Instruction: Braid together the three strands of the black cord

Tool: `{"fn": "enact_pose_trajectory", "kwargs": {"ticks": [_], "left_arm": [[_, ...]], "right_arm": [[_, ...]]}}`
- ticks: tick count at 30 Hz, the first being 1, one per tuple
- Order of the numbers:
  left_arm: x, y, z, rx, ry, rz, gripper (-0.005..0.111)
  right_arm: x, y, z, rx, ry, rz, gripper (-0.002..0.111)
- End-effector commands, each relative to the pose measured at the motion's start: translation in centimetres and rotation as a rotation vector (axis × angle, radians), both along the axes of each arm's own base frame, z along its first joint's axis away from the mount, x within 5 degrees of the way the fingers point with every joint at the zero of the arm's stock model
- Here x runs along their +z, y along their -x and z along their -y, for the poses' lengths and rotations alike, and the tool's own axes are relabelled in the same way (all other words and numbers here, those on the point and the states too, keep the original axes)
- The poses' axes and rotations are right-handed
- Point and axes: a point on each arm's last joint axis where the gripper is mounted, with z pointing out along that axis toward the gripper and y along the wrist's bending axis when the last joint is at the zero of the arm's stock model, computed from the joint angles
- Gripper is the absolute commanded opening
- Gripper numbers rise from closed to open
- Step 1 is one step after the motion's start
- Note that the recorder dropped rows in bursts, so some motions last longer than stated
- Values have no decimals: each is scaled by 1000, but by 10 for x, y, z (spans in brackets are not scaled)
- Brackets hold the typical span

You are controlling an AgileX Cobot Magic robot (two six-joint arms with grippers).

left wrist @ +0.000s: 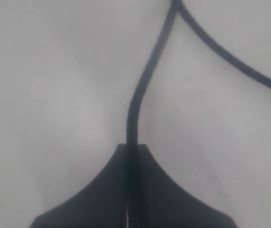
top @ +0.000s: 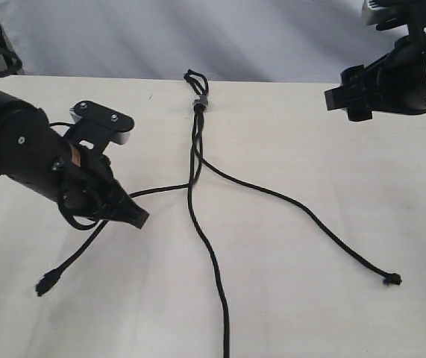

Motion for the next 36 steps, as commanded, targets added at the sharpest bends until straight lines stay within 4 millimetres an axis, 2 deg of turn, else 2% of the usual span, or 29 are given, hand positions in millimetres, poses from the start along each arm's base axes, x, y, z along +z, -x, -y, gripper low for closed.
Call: {"fn": "enact_pose_trajectory", "kwargs": {"ticks": [1,4,13,22,29,31,36], "left_arm": [[-12,4,-18,45,-1,24,1],[-18,7,-24,64,1,33,1],[-25,11,-26,67,20,91,1],[-28,13,-27,99,25,55,2],[-57,16,-28,105,-25,-79,3],[-60,17,-28,107,-31,-96,11],[-60,16,-28,128,-22,-98,45]], "right_arm": [[2,1,0,1,2,10,71],[-2,-1,0,1,4,-1,71],[-9,-5,-1,2,9,-23,71],[-9,-5,-1,-3,-1,-27,71],[-9,-5,-2,-5,-11,-30,71],[-9,-5,-2,-6,-14,-30,71],[-10,-4,-3,-22,-56,-40,71]]}}
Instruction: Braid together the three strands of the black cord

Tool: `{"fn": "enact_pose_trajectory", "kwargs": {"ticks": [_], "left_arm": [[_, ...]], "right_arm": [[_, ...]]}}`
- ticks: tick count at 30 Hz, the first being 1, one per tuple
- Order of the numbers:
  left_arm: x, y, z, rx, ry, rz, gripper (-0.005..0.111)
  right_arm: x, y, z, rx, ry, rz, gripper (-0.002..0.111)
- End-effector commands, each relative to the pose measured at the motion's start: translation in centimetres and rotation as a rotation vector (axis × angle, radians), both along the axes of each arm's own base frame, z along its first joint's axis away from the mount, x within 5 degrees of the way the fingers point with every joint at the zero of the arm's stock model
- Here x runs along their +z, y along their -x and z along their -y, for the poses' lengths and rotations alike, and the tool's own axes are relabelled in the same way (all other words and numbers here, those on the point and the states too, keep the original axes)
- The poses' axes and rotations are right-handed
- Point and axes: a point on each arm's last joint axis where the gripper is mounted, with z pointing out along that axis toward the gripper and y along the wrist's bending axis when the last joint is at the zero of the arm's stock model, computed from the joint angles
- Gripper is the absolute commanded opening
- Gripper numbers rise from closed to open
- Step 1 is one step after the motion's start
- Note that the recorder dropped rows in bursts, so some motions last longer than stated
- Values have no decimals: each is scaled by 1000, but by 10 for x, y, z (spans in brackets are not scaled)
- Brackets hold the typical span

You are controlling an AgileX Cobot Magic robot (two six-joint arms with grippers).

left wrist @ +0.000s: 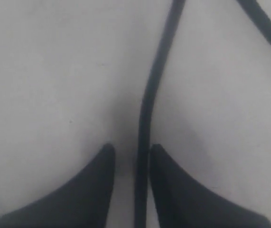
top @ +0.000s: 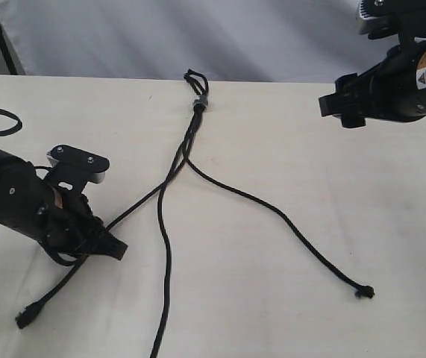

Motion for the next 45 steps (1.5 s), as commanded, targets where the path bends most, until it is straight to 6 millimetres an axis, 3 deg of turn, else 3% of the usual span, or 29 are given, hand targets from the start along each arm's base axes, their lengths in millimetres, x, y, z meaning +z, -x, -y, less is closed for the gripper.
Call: {"fn": "enact_pose_trajectory", "kwargs": {"ticks": [1,5,8,10,11,13,16,18,22,26,28,37,44,45], "left_arm": [[0,0,-2,26,3,-16,55],[23,-7,-2,30,22,42,64],[52,-15,-8,48,46,135,64],[72,-20,-20,69,46,210,64],[86,-22,-37,122,46,258,64],[95,-20,-61,212,45,279,64],[91,-17,-81,281,33,268,64],[88,-16,-86,297,33,278,64],[87,-14,-86,298,28,256,64],[87,-14,-86,298,28,252,64],[87,-14,-86,298,28,252,64],[87,-14,-86,298,28,252,64],[87,-14,-86,300,29,252,64],[87,-14,-86,300,29,252,64]], "right_arm": [[0,1,-2,-20,-55,-7,71],[-2,4,-11,-2,-69,-30,71],[-3,10,-32,71,-83,-58,71],[-3,16,-48,136,-96,-69,71],[-4,24,-68,209,-117,-85,71],[-4,37,-95,303,-138,-102,71],[-8,58,-130,442,-130,-124,71],[-26,72,-167,556,-87,-192,71],[-71,65,-211,599,61,-373,71],[-116,50,-228,580,141,-482,71],[-127,48,-231,577,155,-504,71],[-154,47,-233,562,178,-566,70],[-153,48,-230,555,198,-583,1],[-150,48,-229,560,218,-579,0]]}}
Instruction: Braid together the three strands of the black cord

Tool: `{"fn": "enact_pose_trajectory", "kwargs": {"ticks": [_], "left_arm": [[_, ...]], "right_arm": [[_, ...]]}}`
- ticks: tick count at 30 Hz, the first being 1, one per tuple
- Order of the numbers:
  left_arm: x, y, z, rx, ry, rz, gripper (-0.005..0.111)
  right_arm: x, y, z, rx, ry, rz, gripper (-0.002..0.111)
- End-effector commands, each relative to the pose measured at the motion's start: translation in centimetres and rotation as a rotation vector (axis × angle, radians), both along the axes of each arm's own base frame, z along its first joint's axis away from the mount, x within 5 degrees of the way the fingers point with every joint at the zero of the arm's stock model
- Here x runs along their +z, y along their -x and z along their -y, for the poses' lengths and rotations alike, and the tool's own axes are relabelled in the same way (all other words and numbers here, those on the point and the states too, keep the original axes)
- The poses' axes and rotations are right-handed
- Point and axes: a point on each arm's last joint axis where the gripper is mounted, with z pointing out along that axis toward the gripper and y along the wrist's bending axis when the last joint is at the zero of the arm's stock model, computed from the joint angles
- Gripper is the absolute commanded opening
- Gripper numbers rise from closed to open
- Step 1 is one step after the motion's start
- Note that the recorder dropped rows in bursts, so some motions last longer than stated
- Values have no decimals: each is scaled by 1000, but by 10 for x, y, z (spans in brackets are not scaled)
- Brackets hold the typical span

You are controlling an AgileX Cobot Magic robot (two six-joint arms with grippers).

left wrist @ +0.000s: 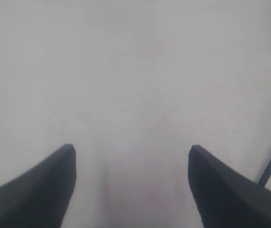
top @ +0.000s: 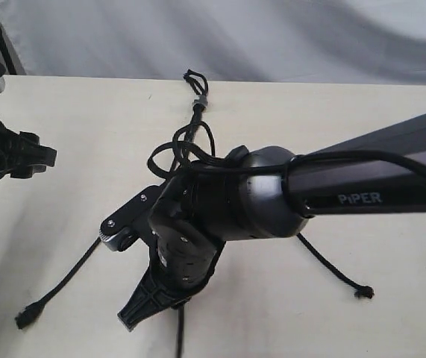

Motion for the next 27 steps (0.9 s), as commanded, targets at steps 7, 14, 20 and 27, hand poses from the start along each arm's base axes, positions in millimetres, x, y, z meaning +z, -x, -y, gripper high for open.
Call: {"fn": "enact_pose_trajectory", "kwargs": {"ticks": [7,14,20,27], "left_arm": [[1,1,0,6,3,1,64],[1,2,0,17,17,-4,64],[1,2,0,17,17,-4,64],[1,2,0,17,17,-4,64]], "right_arm": [[61,-47,58,12,178,307,0],[6,-112,135,-215,178,247,0],[-17,-101,139,-310,240,84,0],[-17,-48,88,-125,190,-235,0]]}}
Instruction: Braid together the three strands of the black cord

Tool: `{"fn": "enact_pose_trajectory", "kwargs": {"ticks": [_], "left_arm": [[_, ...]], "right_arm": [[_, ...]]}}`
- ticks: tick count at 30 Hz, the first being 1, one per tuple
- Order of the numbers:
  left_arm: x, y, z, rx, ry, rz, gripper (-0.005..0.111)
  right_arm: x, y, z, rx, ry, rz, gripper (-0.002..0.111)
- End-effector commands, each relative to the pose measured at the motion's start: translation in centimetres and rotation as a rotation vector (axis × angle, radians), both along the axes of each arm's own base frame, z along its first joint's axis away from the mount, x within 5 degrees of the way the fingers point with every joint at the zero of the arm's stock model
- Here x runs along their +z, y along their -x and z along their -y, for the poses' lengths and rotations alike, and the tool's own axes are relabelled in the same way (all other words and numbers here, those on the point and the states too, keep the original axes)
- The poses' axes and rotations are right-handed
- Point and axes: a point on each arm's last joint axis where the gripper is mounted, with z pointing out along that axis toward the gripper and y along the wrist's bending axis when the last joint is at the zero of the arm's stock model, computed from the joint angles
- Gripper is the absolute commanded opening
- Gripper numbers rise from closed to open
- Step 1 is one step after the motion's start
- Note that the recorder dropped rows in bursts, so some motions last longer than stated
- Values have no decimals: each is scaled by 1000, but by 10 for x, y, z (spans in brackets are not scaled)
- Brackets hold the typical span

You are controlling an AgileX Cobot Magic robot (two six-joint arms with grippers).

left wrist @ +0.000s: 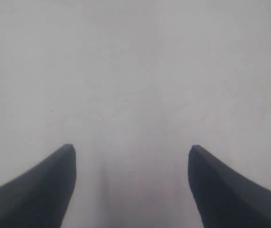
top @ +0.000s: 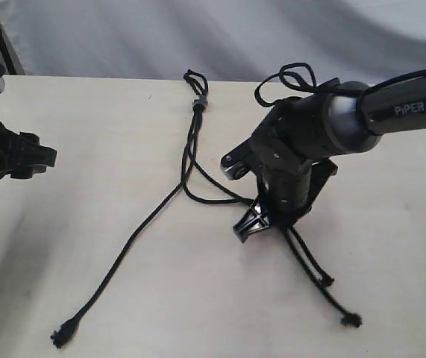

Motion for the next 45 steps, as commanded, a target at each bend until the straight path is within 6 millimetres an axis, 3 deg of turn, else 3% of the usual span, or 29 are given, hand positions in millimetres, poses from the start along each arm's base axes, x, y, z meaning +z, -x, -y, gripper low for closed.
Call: {"fn": "enact_pose_trajectory", "kwargs": {"ticks": [1,4,8,13,18,23,34,40,45], "left_arm": [[1,2,0,14,15,0,64],[1,2,0,14,15,0,64],[1,2,0,15,17,0,64],[1,2,0,15,17,0,64],[1,2,0,15,17,0,64],[1,2,0,15,16,-4,64],[1,2,0,15,16,-8,64],[1,2,0,15,16,-8,64],[1,2,0,15,16,-8,64]], "right_arm": [[-1,45,-48,161,-139,-229,0],[27,59,-74,309,-213,-134,0],[78,65,-79,373,-294,31,0],[137,62,-52,351,-356,217,0],[161,47,-16,252,-373,323,0],[145,23,11,143,-339,303,0],[56,-24,39,38,-254,182,0],[20,-38,52,17,-229,161,0],[7,-41,66,-18,-210,127,0]]}}
